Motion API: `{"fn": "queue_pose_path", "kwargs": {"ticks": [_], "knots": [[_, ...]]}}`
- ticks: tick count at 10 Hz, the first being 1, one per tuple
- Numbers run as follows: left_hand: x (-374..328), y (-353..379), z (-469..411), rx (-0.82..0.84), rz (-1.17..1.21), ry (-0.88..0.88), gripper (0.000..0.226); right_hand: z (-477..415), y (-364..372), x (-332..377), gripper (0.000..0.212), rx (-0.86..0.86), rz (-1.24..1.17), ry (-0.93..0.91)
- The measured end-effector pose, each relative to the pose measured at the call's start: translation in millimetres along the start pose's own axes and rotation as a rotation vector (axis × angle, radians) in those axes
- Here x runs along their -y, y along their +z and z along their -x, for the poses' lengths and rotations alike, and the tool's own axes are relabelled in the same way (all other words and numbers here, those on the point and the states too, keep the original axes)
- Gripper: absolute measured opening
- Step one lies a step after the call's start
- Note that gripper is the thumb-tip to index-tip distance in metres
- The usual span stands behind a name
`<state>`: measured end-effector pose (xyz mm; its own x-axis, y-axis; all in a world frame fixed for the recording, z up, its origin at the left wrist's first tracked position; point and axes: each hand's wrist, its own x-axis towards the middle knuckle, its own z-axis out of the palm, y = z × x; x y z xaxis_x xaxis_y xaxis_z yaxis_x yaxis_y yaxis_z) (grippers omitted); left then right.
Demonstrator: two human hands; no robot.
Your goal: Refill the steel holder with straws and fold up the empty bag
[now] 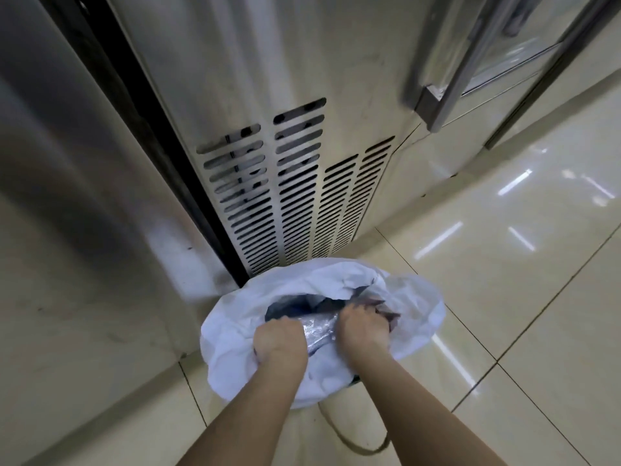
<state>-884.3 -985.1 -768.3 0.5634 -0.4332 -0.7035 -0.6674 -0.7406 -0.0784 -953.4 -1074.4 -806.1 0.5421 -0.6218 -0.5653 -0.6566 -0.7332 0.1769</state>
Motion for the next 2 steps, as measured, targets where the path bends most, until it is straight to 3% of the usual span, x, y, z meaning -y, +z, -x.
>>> {"fn": "queue_pose_path", "kwargs": {"ticks": [1,2], "knots": [[3,-14,15,-0.128,0.009,0.045,0.037,12,-19,-7,0.039,-0.049,0.006,-0.073],[14,-38,45,-0.331,0.121,0.027,0.029,34,-46,-19,0.040,-0.183,-0.149,-0.133]]}}
